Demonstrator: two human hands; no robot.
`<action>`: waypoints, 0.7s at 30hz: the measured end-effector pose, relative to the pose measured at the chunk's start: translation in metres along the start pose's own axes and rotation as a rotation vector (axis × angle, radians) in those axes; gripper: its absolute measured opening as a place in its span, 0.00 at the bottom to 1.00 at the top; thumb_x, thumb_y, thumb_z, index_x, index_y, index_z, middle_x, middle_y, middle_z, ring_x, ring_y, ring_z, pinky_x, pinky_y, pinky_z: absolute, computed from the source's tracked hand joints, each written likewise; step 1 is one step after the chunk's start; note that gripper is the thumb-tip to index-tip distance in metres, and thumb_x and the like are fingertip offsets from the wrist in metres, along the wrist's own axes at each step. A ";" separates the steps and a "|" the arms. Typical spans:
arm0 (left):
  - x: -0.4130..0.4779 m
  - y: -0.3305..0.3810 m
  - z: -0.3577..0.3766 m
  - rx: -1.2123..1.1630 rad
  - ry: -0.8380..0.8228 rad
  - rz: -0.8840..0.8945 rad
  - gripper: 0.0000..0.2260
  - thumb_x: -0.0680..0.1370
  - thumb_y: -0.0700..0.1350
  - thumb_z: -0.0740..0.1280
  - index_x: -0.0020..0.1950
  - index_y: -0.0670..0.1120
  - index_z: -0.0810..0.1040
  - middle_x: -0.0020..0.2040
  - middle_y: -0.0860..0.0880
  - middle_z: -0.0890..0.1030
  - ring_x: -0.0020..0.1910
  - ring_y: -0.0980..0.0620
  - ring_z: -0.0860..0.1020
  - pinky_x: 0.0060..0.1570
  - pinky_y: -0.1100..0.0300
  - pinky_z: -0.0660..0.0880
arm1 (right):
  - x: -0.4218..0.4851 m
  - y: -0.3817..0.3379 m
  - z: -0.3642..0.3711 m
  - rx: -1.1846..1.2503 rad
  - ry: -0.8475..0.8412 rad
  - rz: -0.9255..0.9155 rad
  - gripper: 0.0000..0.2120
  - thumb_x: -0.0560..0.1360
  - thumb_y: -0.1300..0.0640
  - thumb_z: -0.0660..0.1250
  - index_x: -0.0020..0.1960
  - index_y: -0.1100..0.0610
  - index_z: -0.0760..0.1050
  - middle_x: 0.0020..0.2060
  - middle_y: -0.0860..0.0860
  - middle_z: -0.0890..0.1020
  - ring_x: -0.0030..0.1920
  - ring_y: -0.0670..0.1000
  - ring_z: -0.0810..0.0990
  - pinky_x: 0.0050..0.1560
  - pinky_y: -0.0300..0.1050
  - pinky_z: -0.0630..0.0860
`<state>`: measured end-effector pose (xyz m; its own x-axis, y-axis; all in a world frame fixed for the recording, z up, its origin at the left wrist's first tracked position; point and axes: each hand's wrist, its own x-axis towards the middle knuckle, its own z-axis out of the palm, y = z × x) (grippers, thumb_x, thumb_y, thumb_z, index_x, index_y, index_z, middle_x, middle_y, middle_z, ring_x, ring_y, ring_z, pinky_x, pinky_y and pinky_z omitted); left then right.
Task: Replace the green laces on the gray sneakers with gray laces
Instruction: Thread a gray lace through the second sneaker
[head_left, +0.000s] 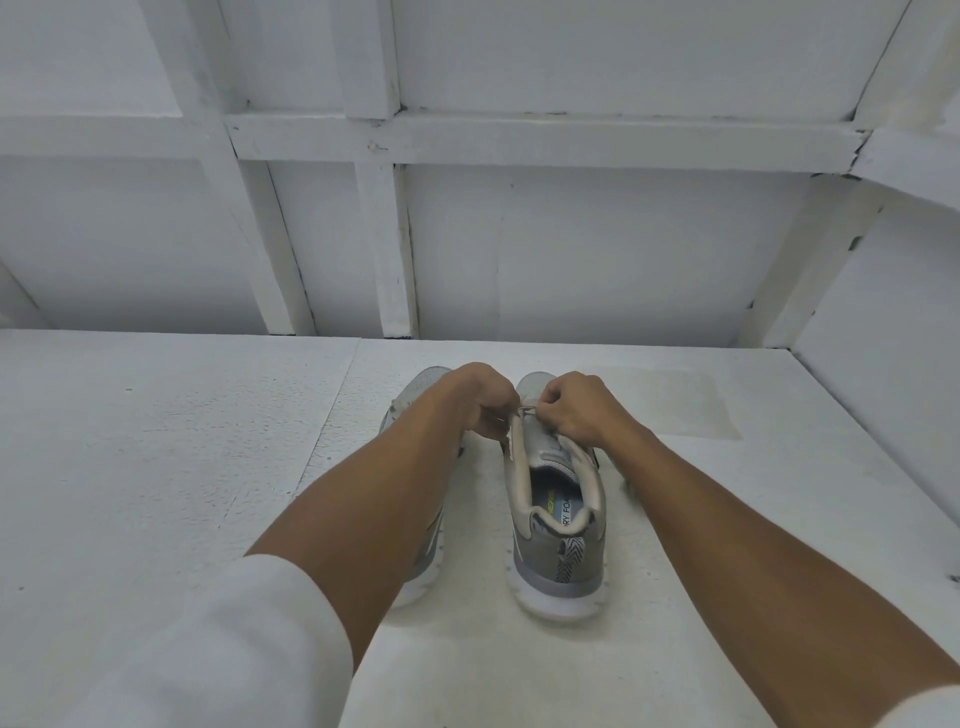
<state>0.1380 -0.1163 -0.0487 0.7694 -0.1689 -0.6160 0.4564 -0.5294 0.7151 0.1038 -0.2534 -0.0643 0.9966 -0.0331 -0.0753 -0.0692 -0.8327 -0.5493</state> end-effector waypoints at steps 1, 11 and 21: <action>0.000 0.000 0.000 -0.004 -0.005 -0.003 0.10 0.82 0.36 0.59 0.41 0.39 0.73 0.38 0.45 0.76 0.34 0.51 0.76 0.35 0.60 0.77 | 0.000 0.000 0.000 -0.002 0.004 -0.002 0.07 0.73 0.59 0.65 0.42 0.59 0.82 0.42 0.55 0.84 0.42 0.52 0.78 0.40 0.40 0.71; 0.008 -0.001 0.007 0.047 0.124 0.095 0.12 0.79 0.34 0.59 0.36 0.39 0.74 0.33 0.43 0.77 0.29 0.48 0.76 0.37 0.55 0.80 | 0.002 -0.003 0.007 -0.054 -0.018 -0.039 0.09 0.77 0.57 0.64 0.46 0.60 0.81 0.46 0.56 0.83 0.46 0.54 0.79 0.45 0.45 0.75; 0.009 0.005 -0.011 -0.273 0.273 0.258 0.12 0.81 0.35 0.56 0.61 0.32 0.73 0.39 0.45 0.76 0.33 0.51 0.76 0.48 0.54 0.80 | -0.041 -0.006 -0.019 -0.159 -0.152 0.157 0.12 0.74 0.50 0.66 0.52 0.57 0.77 0.45 0.54 0.80 0.41 0.53 0.77 0.34 0.41 0.70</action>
<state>0.1521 -0.1111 -0.0472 0.9461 -0.0215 -0.3231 0.3073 -0.2548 0.9169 0.0646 -0.2576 -0.0417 0.9552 -0.0954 -0.2803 -0.2028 -0.9006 -0.3845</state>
